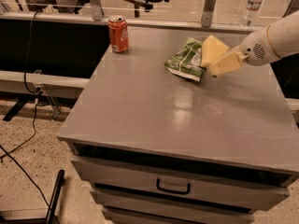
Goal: Move sponge near green jalapeno chip bag
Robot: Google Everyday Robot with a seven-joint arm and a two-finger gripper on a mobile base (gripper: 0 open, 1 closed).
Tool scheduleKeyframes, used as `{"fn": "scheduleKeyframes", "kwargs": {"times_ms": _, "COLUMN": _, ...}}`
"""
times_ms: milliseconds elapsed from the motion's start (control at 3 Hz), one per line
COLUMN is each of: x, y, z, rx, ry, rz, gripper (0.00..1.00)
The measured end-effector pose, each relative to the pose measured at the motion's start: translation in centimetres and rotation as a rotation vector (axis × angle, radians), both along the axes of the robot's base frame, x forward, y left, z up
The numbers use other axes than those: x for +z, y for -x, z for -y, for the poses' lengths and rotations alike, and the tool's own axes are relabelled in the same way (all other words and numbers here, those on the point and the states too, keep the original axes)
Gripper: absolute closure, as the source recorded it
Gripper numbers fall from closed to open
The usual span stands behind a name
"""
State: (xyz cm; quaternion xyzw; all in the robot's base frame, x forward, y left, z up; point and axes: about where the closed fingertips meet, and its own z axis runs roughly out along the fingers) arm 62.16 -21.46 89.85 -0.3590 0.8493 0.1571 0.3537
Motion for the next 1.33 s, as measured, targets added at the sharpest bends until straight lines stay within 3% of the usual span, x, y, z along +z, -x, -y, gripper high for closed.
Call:
{"fn": "scheduleKeyframes", "kwargs": {"times_ms": 667, "x": -1.0, "y": -1.8, "z": 1.3, "rx": 0.008, "ry": 0.016, "rz": 0.039, "gripper": 0.40}}
{"fn": "scheduleKeyframes", "kwargs": {"times_ms": 1000, "x": -1.5, "y": -2.0, "z": 1.3, "rx": 0.009, "ry": 0.014, "rz": 0.036, "gripper": 0.09}}
{"fn": "scheduleKeyframes", "kwargs": {"times_ms": 1333, "x": -1.6, "y": -2.0, "z": 1.1, "rx": 0.012, "ry": 0.014, "rz": 0.034, "gripper": 0.00}}
